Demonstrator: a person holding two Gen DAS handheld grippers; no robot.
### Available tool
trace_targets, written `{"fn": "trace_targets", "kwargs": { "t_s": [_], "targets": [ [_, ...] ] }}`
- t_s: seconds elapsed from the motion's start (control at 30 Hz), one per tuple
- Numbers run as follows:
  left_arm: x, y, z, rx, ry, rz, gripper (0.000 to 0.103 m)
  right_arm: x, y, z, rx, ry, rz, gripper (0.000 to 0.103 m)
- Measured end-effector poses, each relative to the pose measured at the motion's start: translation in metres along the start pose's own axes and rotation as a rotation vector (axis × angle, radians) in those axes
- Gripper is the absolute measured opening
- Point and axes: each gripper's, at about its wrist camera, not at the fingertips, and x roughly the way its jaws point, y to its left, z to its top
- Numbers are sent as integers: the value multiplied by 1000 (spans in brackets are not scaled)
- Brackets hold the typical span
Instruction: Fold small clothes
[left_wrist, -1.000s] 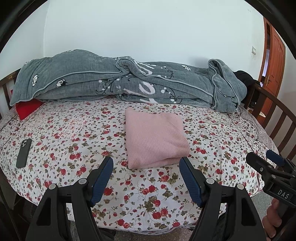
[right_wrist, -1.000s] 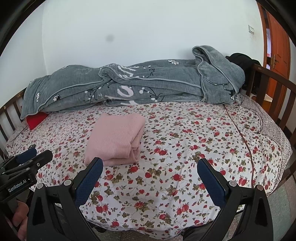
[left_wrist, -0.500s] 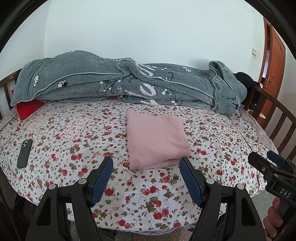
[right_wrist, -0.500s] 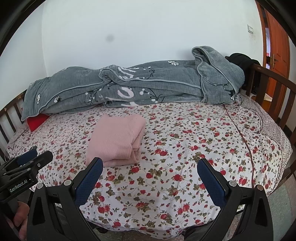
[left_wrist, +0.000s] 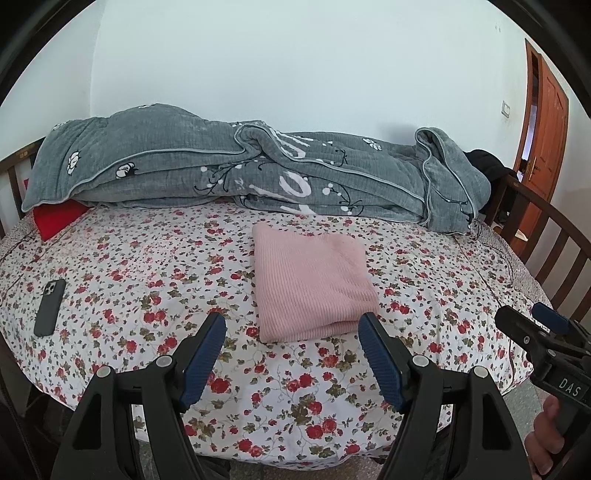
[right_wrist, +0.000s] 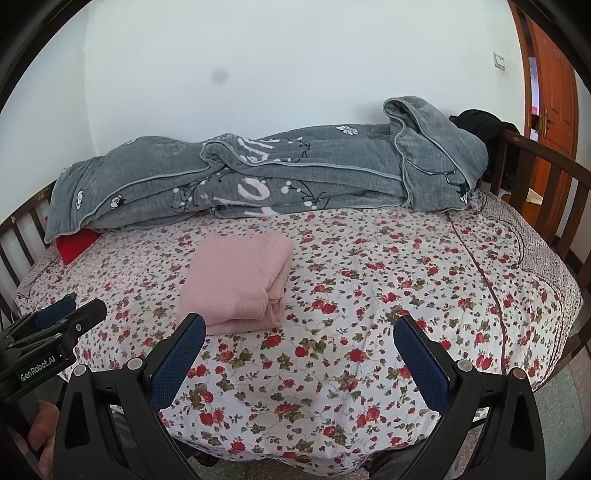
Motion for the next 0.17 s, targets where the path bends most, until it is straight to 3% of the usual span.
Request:
{"fn": "trace_targets", "kwargs": {
  "t_s": [0.17],
  "targets": [
    [-4, -8, -3, 42, -13, -3, 73, -1, 4, 0, 5, -4, 2, 100]
  ]
}}
